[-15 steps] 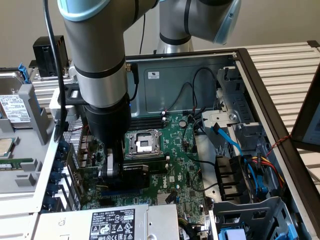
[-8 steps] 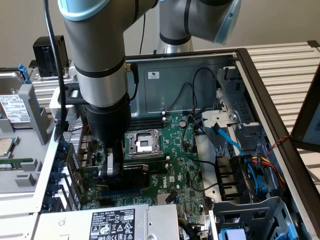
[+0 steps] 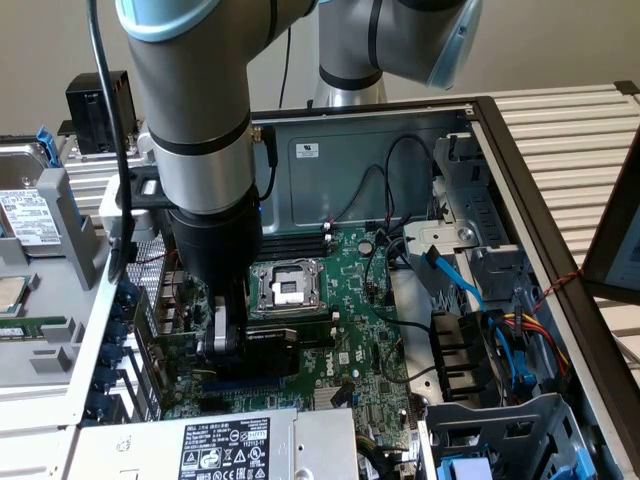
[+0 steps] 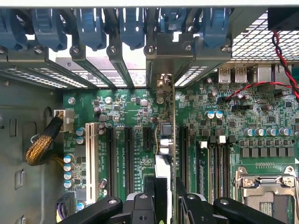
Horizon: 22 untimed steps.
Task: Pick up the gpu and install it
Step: 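Insert the gpu into the slot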
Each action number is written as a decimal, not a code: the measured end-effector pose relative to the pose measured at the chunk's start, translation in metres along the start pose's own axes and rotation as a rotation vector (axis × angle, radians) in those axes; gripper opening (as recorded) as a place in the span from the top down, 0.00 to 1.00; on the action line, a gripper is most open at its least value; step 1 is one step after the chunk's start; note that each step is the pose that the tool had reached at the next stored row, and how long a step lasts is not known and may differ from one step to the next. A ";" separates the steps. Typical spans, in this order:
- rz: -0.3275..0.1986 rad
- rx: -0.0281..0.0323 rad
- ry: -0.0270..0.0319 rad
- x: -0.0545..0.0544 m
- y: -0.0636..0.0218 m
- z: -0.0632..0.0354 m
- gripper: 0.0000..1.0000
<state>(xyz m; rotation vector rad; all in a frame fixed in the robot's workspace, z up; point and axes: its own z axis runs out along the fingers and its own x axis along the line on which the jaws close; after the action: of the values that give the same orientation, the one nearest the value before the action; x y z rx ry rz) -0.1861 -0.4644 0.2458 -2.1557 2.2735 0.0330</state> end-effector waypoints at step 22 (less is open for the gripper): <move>0.000 0.0002 -0.0003 0.000 0.0005 0.0029 0.73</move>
<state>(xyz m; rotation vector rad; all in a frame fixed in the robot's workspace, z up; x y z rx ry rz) -0.1866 -0.4640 0.2429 -2.1555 2.2732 0.0331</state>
